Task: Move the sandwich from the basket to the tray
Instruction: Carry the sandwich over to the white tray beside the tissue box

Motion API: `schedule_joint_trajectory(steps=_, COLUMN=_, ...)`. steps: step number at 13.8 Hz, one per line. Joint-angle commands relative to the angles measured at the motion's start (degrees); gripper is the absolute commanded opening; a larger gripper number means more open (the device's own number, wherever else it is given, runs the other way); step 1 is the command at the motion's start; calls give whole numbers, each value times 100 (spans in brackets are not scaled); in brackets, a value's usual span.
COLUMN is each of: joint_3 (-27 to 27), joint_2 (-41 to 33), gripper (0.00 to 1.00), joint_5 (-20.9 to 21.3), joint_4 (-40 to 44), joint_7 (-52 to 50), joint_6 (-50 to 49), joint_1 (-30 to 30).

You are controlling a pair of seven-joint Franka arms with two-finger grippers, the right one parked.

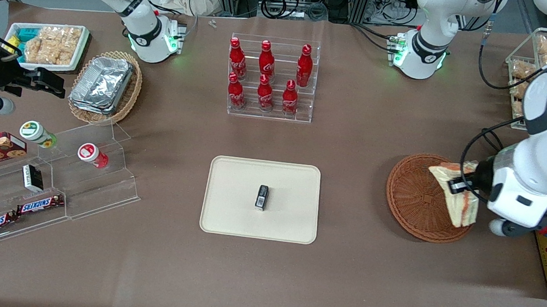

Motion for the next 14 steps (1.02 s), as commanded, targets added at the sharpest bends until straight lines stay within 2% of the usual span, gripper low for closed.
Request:
schedule_joint_trajectory(steps=1, joint_3=-298, joint_2=269, gripper=0, joint_5=-14, joint_4=199, joint_7=10, joint_6=13, joint_1=-17)
schedule_joint_trajectory(steps=4, joint_3=-308, joint_2=776, gripper=0, joint_5=82, joint_4=102, joint_7=-53, joint_6=449, joint_1=-700)
schedule_joint_trajectory(steps=7, joint_3=-299, joint_2=1392, gripper=0, joint_5=56, joint_4=102, joint_7=-640, joint_6=1583, joint_1=-1159)
schedule_joint_trajectory(steps=11, joint_3=-308, joint_2=2183, gripper=0, joint_5=56, joint_4=-38, joint_7=-756, joint_6=3261, joint_1=-1870)
schedule_joint_trajectory(steps=14, joint_3=-308, joint_2=2510, gripper=0, joint_5=83, joint_4=-144, joint_7=-730, joint_6=3502, joint_1=-2039)
